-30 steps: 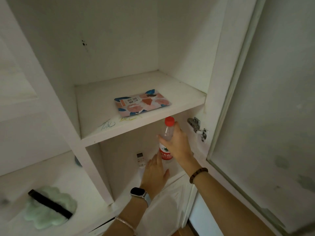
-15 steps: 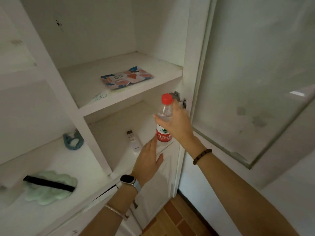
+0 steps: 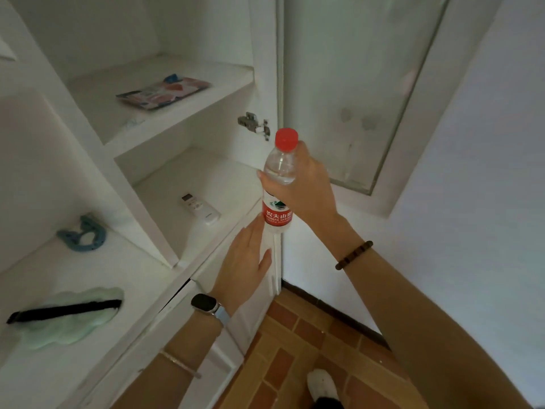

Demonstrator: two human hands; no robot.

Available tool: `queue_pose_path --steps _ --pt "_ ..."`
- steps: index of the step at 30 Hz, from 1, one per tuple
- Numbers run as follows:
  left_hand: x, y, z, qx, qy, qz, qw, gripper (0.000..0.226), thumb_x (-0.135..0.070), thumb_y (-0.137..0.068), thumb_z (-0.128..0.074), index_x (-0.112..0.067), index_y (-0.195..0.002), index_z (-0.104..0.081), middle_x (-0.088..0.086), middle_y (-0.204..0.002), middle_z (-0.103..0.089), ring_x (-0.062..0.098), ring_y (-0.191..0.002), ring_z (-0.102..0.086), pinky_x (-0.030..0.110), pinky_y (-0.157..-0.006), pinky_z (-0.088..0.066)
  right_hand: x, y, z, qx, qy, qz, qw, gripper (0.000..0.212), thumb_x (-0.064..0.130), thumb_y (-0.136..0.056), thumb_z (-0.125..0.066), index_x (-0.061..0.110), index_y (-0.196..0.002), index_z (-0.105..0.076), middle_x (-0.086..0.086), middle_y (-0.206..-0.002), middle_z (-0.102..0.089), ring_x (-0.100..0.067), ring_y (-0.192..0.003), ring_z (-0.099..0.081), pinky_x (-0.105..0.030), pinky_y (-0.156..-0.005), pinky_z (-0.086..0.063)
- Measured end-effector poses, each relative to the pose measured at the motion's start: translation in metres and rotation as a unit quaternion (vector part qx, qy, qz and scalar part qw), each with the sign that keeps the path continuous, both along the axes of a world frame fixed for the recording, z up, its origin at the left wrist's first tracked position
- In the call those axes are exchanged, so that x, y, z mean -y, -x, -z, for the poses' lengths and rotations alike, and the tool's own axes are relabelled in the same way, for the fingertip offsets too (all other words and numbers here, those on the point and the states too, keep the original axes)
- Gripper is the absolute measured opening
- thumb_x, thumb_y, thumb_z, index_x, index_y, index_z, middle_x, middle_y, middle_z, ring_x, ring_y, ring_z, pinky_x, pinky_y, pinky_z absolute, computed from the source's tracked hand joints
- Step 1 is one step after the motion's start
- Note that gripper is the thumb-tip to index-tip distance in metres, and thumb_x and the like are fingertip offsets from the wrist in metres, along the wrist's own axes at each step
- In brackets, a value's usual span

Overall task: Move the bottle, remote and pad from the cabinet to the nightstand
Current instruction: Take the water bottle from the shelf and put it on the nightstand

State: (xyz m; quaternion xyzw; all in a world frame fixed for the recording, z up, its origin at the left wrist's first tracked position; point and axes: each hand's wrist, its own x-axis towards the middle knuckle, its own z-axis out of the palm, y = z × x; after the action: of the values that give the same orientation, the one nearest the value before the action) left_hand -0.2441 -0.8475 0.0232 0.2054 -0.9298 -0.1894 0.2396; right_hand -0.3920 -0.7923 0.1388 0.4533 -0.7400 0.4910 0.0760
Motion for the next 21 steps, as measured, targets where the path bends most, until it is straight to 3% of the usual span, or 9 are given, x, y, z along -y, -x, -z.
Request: queue_pose_path --steps 3,5,12,17,21 --pt "-0.024 0.003 0.006 0.022 0.009 0.044 0.999 0.059 -0.042 -0.097 -0.034 -0.014 -0.148 -0.021 0.008 -0.148 -0.038 0.023 -0.132 -0.042 0.041 -0.111 -0.033 -0.038 -0.004 0.008 0.019 -0.019 0.049 0.998 0.059 0.045 -0.073 -0.077 0.013 -0.114 -0.049 -0.001 -0.093 -0.065 -0.017 -0.077 -0.065 -0.02 -0.067 -0.051" --pt "-0.043 0.007 0.008 0.037 0.006 0.087 0.995 0.061 -0.038 -0.096 -0.039 -0.015 -0.149 -0.018 0.007 -0.15 -0.035 0.022 -0.134 -0.039 0.041 -0.112 -0.033 -0.069 -0.004 0.013 0.037 -0.024 0.083 0.996 0.061 0.046 -0.073 -0.077 0.015 -0.116 -0.049 0.002 -0.095 -0.065 -0.015 -0.079 -0.064 -0.021 -0.069 -0.05" --pt "-0.131 0.034 0.018 0.062 -0.006 0.217 0.974 0.065 -0.032 -0.097 -0.047 -0.018 -0.15 -0.013 0.002 -0.155 -0.025 0.018 -0.141 -0.028 0.031 -0.116 -0.017 -0.19 -0.011 0.017 0.042 -0.034 0.21 0.976 0.061 0.046 -0.073 -0.078 0.014 -0.117 -0.049 -0.003 -0.101 -0.068 -0.02 -0.085 -0.068 -0.026 -0.072 -0.055" --pt "-0.208 0.035 0.015 0.062 -0.018 0.307 0.95 0.061 -0.03 -0.096 -0.05 -0.02 -0.148 -0.02 0.001 -0.151 -0.034 0.018 -0.137 -0.034 0.025 -0.112 -0.014 -0.289 -0.034 0.019 0.047 -0.026 0.305 0.951 0.056 0.045 -0.074 -0.078 0.015 -0.112 -0.049 -0.001 -0.097 -0.068 -0.018 -0.082 -0.067 -0.035 -0.073 -0.059" --pt "-0.277 0.025 0.013 0.087 -0.035 0.385 0.918 0.06 -0.032 -0.098 -0.045 -0.024 -0.149 -0.015 -0.002 -0.154 -0.029 0.018 -0.141 -0.026 0.031 -0.116 -0.018 -0.369 -0.067 0.023 0.052 -0.029 0.377 0.924 0.056 0.046 -0.075 -0.077 0.016 -0.112 -0.049 0.001 -0.096 -0.068 -0.015 -0.083 -0.066 -0.03 -0.073 -0.057"
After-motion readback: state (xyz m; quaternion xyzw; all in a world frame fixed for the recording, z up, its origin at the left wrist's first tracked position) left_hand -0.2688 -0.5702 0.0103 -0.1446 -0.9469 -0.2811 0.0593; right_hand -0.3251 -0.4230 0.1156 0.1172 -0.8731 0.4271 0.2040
